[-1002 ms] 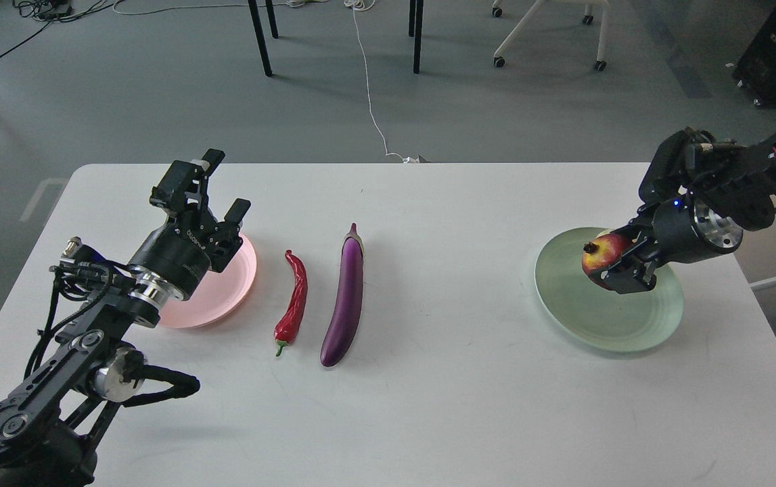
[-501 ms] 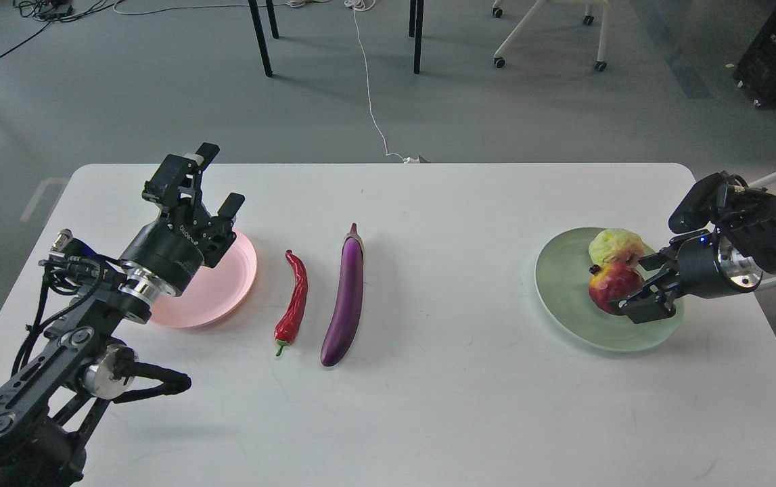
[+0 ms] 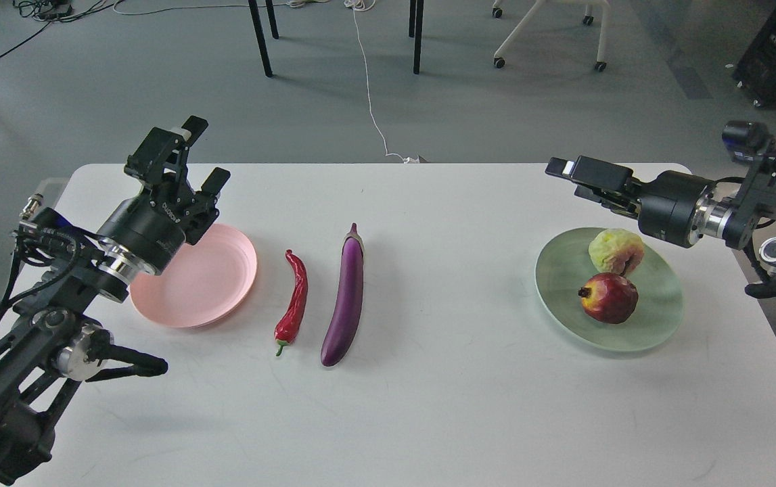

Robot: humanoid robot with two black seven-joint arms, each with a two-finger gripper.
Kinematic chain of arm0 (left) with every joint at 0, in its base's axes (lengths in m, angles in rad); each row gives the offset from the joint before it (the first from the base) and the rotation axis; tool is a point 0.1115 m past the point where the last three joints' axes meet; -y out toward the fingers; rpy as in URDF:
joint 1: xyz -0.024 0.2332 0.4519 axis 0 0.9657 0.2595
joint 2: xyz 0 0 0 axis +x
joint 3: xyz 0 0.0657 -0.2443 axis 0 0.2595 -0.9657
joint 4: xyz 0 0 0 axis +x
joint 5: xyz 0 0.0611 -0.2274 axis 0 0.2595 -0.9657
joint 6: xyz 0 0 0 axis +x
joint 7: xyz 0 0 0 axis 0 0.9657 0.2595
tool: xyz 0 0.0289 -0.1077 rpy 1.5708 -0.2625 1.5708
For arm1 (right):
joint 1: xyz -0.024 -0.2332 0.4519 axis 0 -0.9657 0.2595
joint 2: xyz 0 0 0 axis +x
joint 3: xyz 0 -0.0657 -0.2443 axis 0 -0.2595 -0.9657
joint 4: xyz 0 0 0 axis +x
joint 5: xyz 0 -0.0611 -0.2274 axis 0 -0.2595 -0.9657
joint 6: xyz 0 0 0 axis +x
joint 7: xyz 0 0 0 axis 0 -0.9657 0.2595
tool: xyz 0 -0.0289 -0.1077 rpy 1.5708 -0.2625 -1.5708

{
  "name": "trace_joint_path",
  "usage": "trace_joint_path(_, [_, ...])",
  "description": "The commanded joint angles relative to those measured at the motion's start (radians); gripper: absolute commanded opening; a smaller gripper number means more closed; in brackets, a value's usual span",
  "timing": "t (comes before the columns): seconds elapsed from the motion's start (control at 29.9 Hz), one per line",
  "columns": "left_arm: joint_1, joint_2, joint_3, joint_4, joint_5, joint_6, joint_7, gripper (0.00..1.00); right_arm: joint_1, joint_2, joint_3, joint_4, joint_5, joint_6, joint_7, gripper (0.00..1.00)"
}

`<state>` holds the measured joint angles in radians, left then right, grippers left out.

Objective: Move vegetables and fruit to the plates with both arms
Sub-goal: 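Reach the left gripper to the purple eggplant and grasp it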

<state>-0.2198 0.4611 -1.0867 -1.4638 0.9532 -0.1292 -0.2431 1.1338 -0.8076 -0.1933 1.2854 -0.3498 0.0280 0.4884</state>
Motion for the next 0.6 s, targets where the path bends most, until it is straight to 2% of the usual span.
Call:
trace_joint_path(0.0, [-0.006,0.008,0.068,-0.033,0.201,0.0,-0.001,0.98,-0.205,0.039,0.2,-0.004,0.32,0.004,0.0,0.98])
trace_joint_path(0.13, [-0.067,0.011,0.187,-0.058,0.416,-0.004,0.007,0.98,-0.382,0.085,0.415,-0.035,0.495,0.036,0.0,0.98])
trace_joint_path(0.23, [-0.192,0.016,0.319,-0.049,0.588,-0.039,0.025,0.98,-0.446,0.091,0.503,-0.089,0.566,0.085,0.0,0.98])
trace_joint_path(0.33, [-0.326,0.011,0.39,-0.024,0.792,-0.166,0.083,0.98,-0.463,0.088,0.523,-0.12,0.574,0.098,0.0,0.98])
trace_joint_path(0.43, [-0.458,-0.002,0.418,0.028,0.894,-0.36,0.145,0.98,-0.463,0.079,0.526,-0.12,0.574,0.098,0.0,0.98])
trace_joint_path(0.57, [-0.647,-0.065,0.575,0.121,0.908,-0.36,0.211,0.98,-0.462,0.077,0.528,-0.118,0.574,0.096,0.0,0.98])
